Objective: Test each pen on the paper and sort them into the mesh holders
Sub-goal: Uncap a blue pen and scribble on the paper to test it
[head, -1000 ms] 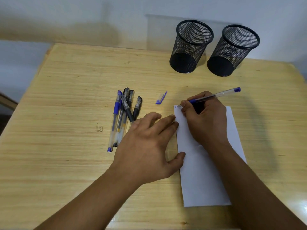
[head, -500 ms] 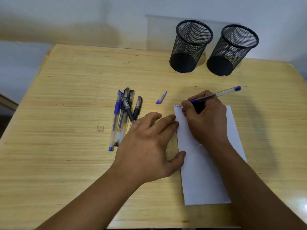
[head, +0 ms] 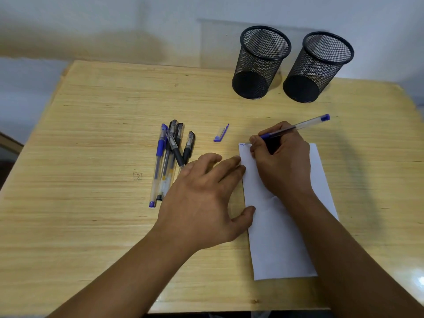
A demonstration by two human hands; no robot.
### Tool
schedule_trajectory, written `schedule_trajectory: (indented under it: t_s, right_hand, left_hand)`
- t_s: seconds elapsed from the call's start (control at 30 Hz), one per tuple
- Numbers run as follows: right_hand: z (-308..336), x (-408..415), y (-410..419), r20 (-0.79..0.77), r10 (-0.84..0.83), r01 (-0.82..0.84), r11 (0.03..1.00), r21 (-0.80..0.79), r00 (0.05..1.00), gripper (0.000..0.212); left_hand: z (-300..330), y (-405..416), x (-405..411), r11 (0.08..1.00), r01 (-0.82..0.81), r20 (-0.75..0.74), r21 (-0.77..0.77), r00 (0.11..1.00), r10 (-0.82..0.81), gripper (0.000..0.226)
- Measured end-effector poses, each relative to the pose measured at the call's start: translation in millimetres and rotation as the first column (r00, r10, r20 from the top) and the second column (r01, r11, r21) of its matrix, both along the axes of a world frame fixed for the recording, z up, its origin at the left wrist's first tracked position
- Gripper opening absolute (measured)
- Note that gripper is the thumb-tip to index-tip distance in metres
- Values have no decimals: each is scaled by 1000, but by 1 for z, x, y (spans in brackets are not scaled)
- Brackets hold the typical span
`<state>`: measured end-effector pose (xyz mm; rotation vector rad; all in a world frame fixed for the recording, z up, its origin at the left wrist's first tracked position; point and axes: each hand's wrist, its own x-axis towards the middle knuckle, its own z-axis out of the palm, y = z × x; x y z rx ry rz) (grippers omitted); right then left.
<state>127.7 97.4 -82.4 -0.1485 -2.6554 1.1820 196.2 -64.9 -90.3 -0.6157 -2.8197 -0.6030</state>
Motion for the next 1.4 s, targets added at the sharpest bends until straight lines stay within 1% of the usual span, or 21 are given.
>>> schedule_trajectory:
  t_s: [0.13,0.33,0.8,0.9,1.07,1.33,1.4]
  right_hand:
    - [0,0,0,5,5,-5,1000,12,1000,15]
    - [-1,3,2,-31,-33,31,997,-67,999,12]
    - [1,3,-1,-2,-16,16,999,-32,1000,14]
    - [1,2,-1,3,-27,27,999,-33,1000,13]
    - [1,3,-1,-32,-16,15,1000,-26,999,14]
    - [0,2,0,-23,-16,16,1000,-16,1000,14]
    - [0,1,0,-21,-29,28,999,-34,999,14]
  left_hand:
    - [1,0,0,1000,-1,2,-11,1000,1,66]
    - [0,1,0,1000,-2,1,1,1000,2,65]
    - [-1,0,0,1000,-3,-16,21,1000,4,65]
    - [-1,0,0,1000,-4,-13,14,1000,4,65]
    - [0,0,0,1000,-7,11,-5,1000,7,66]
    - [2,0,1,1000,-6,15,-17,1000,7,66]
    - [2,0,1,1000,-6,14,-25,1000,7,66]
